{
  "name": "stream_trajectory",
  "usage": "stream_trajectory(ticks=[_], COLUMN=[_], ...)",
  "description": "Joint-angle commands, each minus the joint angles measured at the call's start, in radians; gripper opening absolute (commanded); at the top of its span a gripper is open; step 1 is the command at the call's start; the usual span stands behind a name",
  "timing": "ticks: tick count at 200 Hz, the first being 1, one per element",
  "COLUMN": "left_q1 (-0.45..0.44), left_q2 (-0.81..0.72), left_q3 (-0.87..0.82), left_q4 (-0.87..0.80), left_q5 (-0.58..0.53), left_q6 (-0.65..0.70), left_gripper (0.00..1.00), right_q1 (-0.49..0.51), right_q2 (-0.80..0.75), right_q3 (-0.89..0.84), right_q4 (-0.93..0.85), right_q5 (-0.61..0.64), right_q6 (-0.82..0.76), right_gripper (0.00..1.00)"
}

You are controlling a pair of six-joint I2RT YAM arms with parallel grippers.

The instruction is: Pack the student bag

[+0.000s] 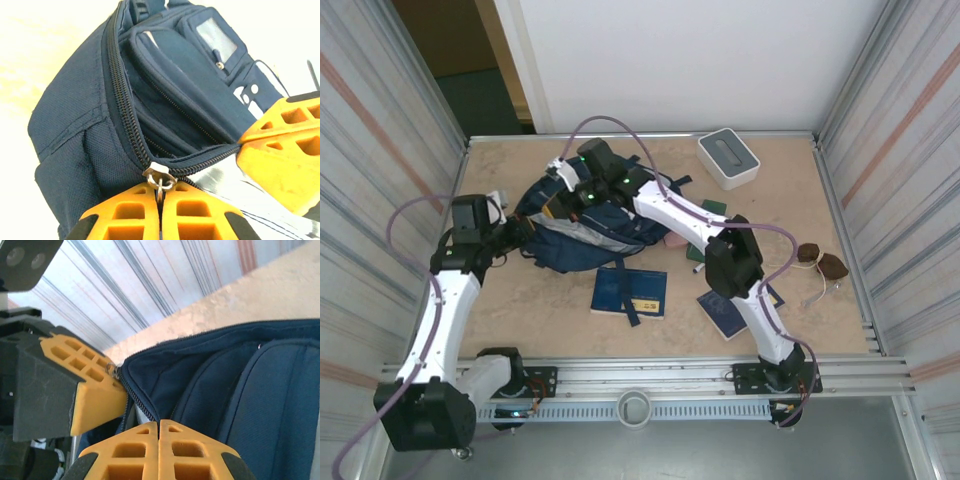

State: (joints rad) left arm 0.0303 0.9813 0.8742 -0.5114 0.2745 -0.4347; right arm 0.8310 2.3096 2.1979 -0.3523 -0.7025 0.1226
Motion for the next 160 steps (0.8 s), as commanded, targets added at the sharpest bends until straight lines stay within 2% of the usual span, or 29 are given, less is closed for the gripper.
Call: stream_trajectory(ticks=[1, 20, 32, 64, 98, 160], left_q1=[0.007, 0.003, -0.015, -0.030, -0.028, 0.020], left_q2=[-0.043, -0.032, -0.030, -0.017, 0.024, 0.049], left_q3=[0.002, 0.001, 0.000, 0.017, 0.049, 0.107], left_q4=[0.016, 0.041, 0.046, 0.013, -0.051, -0.153], left_q5=[0.016, 0.134, 0.162, 0.142, 0.080, 0.022], left_q6=[-0.006, 0.006, 0.016, 0.051, 0.087, 0.147], left_gripper=[0.00, 0.00, 0.00, 0.00, 0.00, 0.00], right_q1=[-0.006, -0.028, -0.051, -0.108, -0.166, -0.225], right_q2=[0.068, 0.045, 0.003, -0.190, -0.329, -0.455], right_q3=[0.152, 0.150, 0.098, -0.162, -0.376, -0.534], right_q4=[-0.100, -0.202, -0.234, -0.238, -0.203, -0.199], right_q5=[-0.014, -0.010, -0.011, 0.018, 0.009, 0.027], right_q6=[-0.045, -0.131, -0.165, -0.267, -0.301, -0.354], right_gripper=[0.00, 0.00, 0.00, 0.00, 0.00, 0.00])
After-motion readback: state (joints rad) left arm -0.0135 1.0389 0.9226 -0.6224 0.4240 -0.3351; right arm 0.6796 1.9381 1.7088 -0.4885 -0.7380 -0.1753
